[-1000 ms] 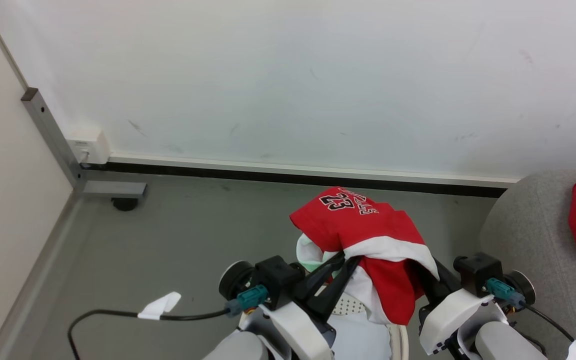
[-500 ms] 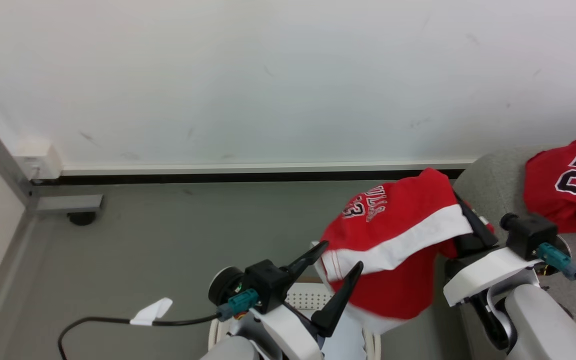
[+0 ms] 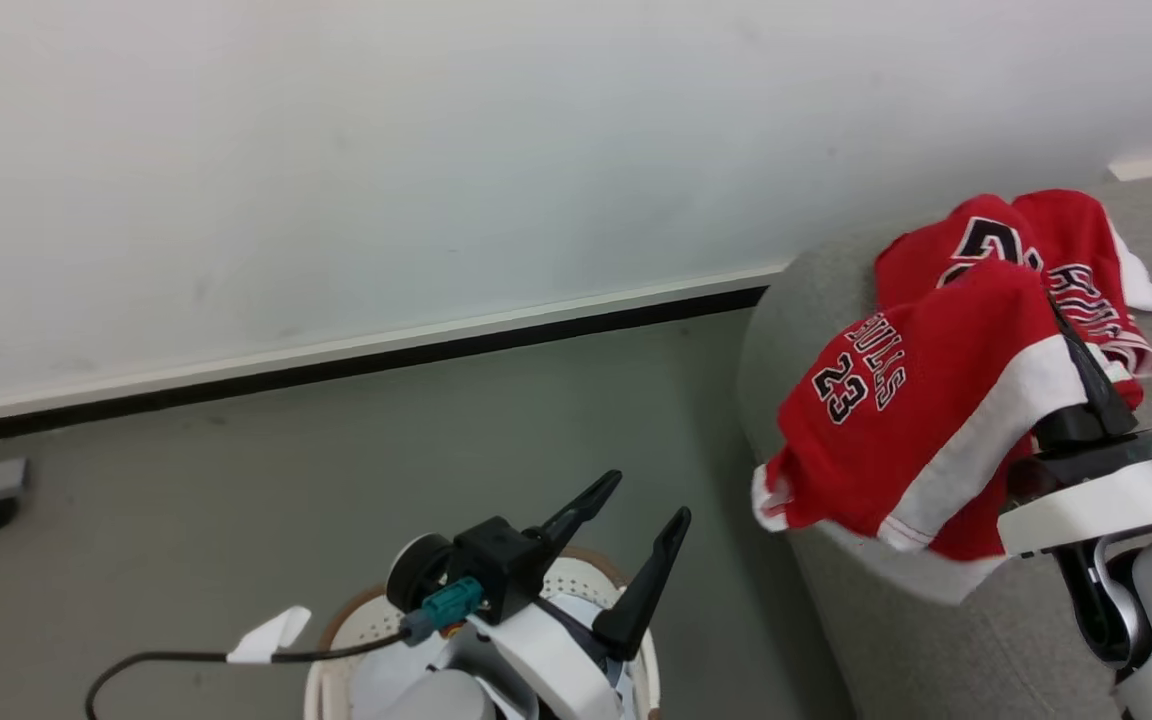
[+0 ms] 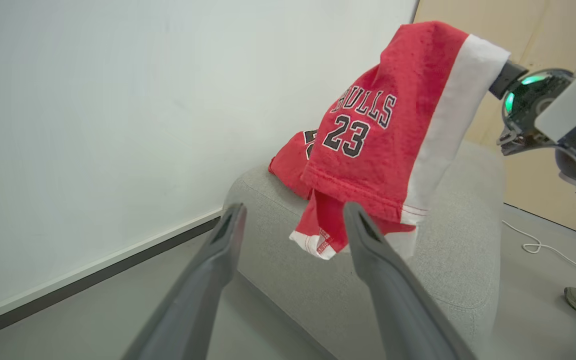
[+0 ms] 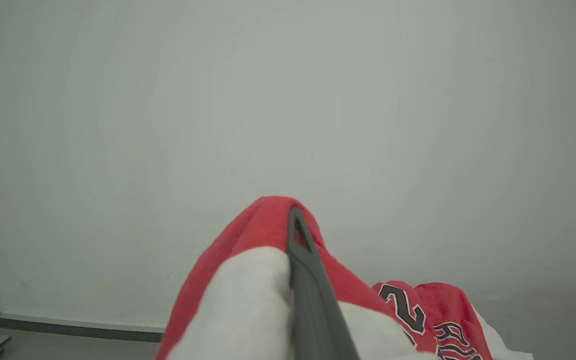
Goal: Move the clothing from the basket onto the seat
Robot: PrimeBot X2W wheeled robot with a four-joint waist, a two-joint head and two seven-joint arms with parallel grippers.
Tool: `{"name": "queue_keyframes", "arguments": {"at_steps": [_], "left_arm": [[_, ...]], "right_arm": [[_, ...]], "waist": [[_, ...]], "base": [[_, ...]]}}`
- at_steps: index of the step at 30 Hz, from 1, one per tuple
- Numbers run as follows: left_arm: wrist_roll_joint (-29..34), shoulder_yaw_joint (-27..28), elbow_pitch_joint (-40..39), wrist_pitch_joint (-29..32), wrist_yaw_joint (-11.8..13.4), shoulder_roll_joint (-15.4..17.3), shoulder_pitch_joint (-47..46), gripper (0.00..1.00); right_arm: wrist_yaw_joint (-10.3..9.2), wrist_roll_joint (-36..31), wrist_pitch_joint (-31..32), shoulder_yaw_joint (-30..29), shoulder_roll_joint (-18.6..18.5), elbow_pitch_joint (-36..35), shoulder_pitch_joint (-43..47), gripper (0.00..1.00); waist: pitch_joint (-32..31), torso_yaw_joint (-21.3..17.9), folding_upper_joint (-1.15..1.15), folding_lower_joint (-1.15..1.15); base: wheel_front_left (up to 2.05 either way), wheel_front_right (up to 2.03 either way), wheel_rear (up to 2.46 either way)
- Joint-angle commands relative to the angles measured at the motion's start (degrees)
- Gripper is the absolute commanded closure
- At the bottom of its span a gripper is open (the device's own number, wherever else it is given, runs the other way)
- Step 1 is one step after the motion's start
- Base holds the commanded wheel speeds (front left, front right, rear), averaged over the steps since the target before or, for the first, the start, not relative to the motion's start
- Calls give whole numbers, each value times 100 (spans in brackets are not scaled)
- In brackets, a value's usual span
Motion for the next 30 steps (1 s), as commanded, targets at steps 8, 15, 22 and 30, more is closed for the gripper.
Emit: {"name": "queue_keyframes", "arguments": {"at_steps": [8, 15, 22, 30], "left_arm": [[149, -62, 80, -89, -68, 14, -94, 0], [200, -110, 135, -135, -103, -3, -159, 0], [199, -145, 190, -131, -121, 19, -214, 0], [212, -181, 170, -53, -139, 87, -335, 0]], "right_arm": [[-13, -143, 2, -230, -63, -361, 431, 100], [-13, -57, 5, -391, 79, -546, 752, 100], [-13, -75, 3, -543, 125, -648, 871, 100], [-13, 2, 54, -657, 55, -772, 556, 100]], "waist": [[198, -978, 0, -1], [300, -1416, 0, -1], [397, -1602, 0, -1], [622, -1552, 0, -1]], "base": [[0, 0, 0], [0, 0, 0], [0, 0, 0], [0, 0, 0]]}}
